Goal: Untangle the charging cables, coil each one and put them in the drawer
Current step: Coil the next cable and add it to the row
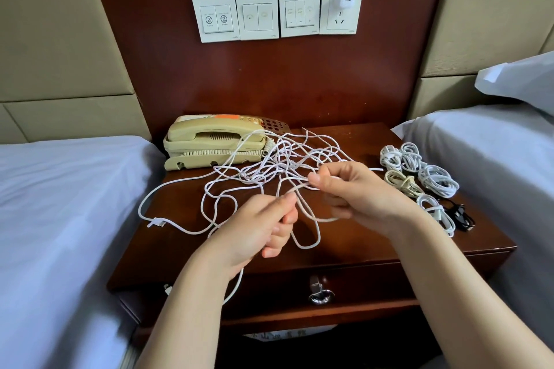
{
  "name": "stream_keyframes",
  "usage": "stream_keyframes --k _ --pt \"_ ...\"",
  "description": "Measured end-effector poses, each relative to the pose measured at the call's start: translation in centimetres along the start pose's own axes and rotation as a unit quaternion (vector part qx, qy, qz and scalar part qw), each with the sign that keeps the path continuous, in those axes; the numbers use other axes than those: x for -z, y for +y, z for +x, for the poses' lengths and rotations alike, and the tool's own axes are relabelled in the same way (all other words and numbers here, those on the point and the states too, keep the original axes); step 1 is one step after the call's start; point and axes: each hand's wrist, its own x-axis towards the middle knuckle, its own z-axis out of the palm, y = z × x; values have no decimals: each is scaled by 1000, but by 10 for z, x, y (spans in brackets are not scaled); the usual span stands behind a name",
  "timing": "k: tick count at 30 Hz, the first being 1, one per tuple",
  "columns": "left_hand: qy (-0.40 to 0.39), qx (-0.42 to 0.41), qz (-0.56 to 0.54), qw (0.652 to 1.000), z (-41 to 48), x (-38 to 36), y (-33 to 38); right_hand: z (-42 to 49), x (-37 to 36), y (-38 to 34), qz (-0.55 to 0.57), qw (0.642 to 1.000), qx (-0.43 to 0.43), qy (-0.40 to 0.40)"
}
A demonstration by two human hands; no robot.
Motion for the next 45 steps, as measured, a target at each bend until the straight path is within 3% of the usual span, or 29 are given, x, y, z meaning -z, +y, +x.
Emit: stream_keyframes --k 2,5,9,14,17,19,24,28,39,45 --pt "27 4 14 1000 -2 5 -1 -1 8 -1 -111 994 -18 14" --pt "38 14 10 999 -5 11 -2 -2 9 0 -370 928 -24 -21" --pt "29 29 -2 999 -6 11 -4 -3 -13 10 -469 881 -51 -30" --pt "31 29 -74 996 -3 8 -4 -1 -42 20 -324 942 85 7" --pt "10 10 -137 990 -2 4 -2 1 -42 19 -247 957 151 -23" --pt "-5 2 -153 988 -2 1 -1 2 -38 18 -229 961 147 -45" --pt "41 27 -167 985 2 -6 -2 3 -32 19 -260 956 123 -55" --pt "131 45 -166 976 11 -14 0 9 -34 19 -314 938 145 5" --pt "222 37 -233 946 17 -21 4 16 -38 22 -351 914 194 67" --pt "336 -8 -117 935 21 -14 -3 13 -46 24 -367 902 210 88"
